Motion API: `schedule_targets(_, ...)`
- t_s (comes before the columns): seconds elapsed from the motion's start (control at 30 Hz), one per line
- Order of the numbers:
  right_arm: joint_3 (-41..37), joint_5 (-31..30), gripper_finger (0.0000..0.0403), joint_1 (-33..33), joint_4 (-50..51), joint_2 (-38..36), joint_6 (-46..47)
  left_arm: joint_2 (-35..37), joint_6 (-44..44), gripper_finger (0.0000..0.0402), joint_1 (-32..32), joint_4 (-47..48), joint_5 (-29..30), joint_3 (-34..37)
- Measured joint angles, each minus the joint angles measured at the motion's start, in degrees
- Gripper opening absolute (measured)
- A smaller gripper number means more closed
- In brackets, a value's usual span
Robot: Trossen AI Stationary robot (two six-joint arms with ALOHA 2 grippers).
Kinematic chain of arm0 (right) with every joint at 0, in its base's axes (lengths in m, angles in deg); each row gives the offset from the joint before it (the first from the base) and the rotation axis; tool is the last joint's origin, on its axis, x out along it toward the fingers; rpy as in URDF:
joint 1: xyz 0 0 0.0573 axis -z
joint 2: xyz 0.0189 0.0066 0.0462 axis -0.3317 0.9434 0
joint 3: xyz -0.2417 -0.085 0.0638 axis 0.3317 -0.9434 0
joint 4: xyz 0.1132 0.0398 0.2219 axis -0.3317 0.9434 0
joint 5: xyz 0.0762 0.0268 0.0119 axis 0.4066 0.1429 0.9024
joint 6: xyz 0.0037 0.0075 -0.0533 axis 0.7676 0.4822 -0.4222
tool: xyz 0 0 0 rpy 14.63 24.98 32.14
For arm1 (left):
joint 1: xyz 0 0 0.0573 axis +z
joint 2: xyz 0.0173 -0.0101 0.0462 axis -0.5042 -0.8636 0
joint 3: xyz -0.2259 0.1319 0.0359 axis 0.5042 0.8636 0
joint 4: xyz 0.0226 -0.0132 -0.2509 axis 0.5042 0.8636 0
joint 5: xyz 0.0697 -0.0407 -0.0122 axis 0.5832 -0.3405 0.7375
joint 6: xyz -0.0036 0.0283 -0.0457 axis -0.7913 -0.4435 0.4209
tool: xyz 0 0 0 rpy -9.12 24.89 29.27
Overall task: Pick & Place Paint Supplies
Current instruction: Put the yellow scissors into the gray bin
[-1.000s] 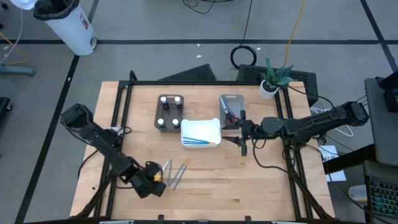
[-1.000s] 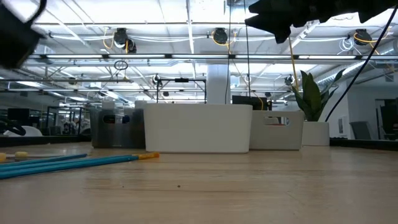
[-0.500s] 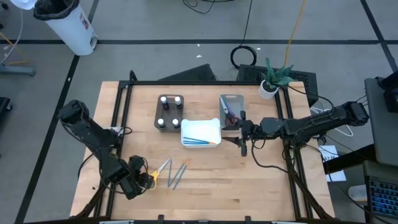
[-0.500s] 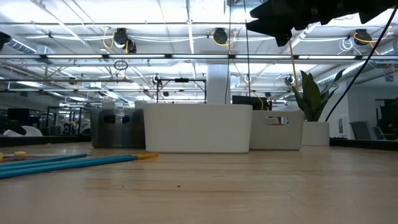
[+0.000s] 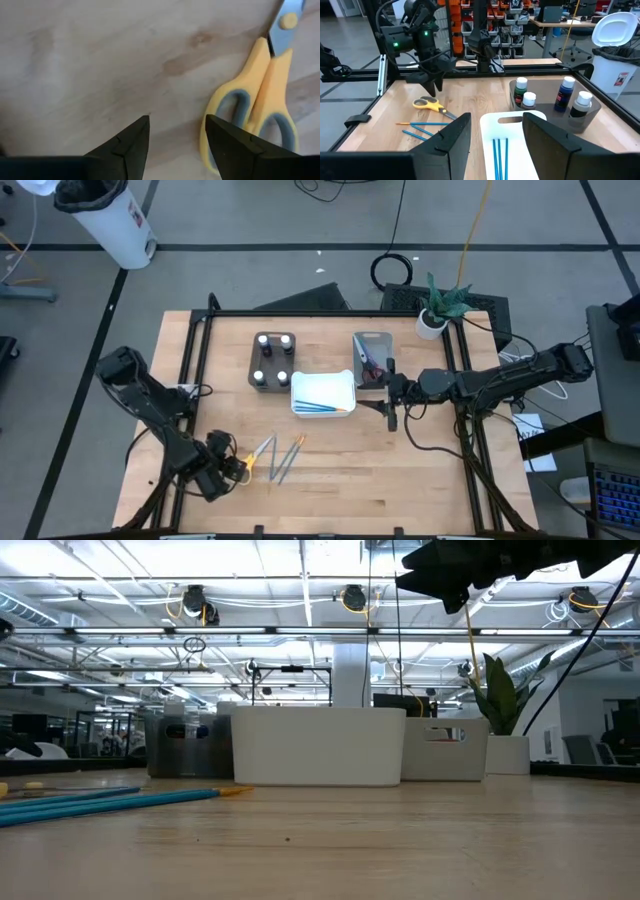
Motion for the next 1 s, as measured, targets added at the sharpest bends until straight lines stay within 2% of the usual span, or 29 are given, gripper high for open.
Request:
schedule_targets(0.23,0.0,0.0,0.0169,0.0,0.0,0.0,-0.2,-1.6,-2.3,0.0196,0.2,-3.0,0.4,-0.1)
schedule_targets(0.43,0.0,0.0,0.0169,0.0,0.0,0.0,-0.2,-0.3,-1.0,0.0196,0.1,-3.6,-2.0,0.0)
schedule_targets(0.77,0.0,0.0,0.0169,0.0,0.0,0.0,-0.3,0.9,-1.5,0.0195,0.1,-9.3,-0.4,0.0)
schedule_targets(1.0,0.0,0.0,0.0169,0.0,0.0,0.0,-0.3,-3.3,1.0,0.0195,1.0,-10.3,-3.9,-0.3)
